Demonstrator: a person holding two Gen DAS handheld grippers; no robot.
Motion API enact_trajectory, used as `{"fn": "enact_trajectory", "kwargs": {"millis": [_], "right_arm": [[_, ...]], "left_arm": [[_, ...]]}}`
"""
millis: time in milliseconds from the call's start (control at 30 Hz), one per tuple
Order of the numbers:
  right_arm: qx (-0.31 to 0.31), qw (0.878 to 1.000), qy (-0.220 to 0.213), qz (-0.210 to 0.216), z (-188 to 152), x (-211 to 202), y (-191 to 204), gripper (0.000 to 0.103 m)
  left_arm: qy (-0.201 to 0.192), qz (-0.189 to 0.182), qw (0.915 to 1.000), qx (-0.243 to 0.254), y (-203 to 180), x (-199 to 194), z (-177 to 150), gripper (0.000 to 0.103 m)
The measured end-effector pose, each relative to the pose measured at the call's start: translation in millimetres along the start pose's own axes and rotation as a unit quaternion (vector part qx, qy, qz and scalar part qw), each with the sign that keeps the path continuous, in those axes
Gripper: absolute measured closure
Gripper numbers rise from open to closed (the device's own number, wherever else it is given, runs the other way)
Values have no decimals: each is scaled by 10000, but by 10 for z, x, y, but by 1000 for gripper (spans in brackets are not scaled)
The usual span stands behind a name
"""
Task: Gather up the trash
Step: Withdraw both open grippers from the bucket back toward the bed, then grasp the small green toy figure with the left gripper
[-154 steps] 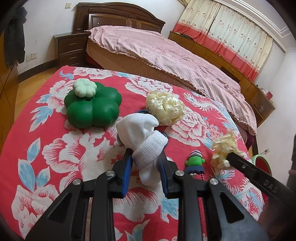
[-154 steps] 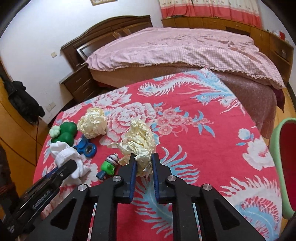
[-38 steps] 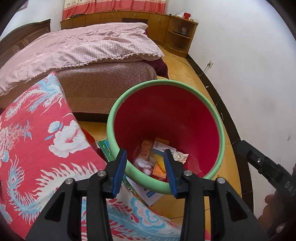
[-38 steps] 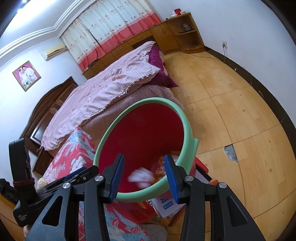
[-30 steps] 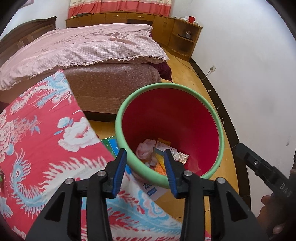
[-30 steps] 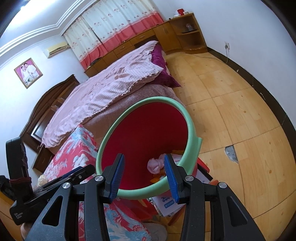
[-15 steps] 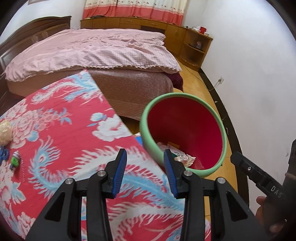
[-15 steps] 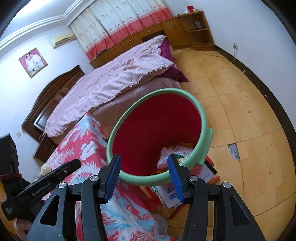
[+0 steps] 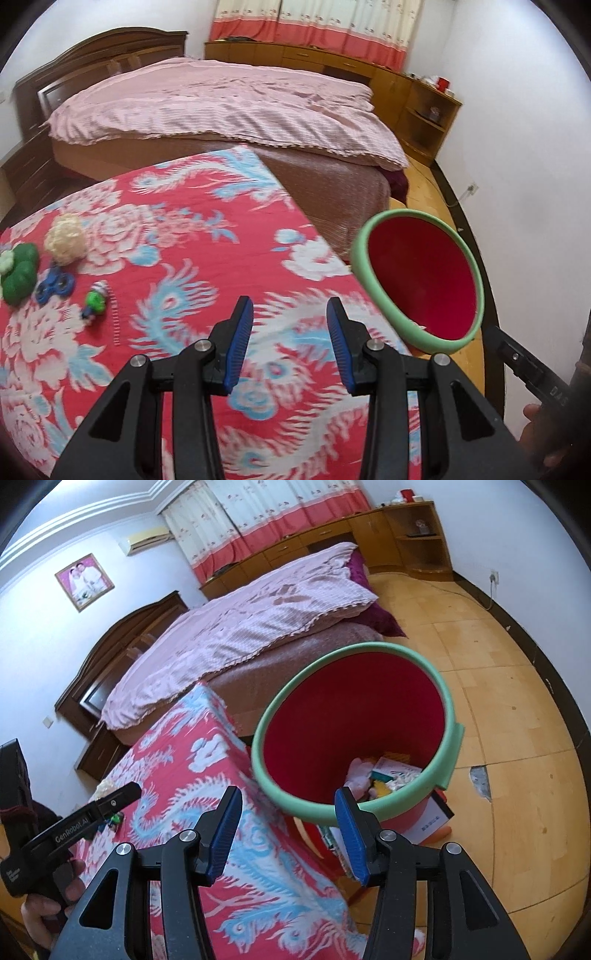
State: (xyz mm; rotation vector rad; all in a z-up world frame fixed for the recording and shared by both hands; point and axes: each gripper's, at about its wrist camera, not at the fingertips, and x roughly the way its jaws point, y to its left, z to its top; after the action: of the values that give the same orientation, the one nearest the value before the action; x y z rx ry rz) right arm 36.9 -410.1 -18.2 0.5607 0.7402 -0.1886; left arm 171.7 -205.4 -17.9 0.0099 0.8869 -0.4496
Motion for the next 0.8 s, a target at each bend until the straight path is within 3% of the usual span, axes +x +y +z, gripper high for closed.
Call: {"fn": "enact_trajectory", "kwargs": {"millis": [467, 800], "right_arm": [[-285, 9990, 319, 98, -119, 187, 345, 49], [-369, 9982, 465, 49, -148, 302, 463, 49]], "left_arm": [[-81, 705, 9963, -479, 851, -122, 9, 62], [76, 1049, 9919, -712, 1307, 27, -4, 62]]}}
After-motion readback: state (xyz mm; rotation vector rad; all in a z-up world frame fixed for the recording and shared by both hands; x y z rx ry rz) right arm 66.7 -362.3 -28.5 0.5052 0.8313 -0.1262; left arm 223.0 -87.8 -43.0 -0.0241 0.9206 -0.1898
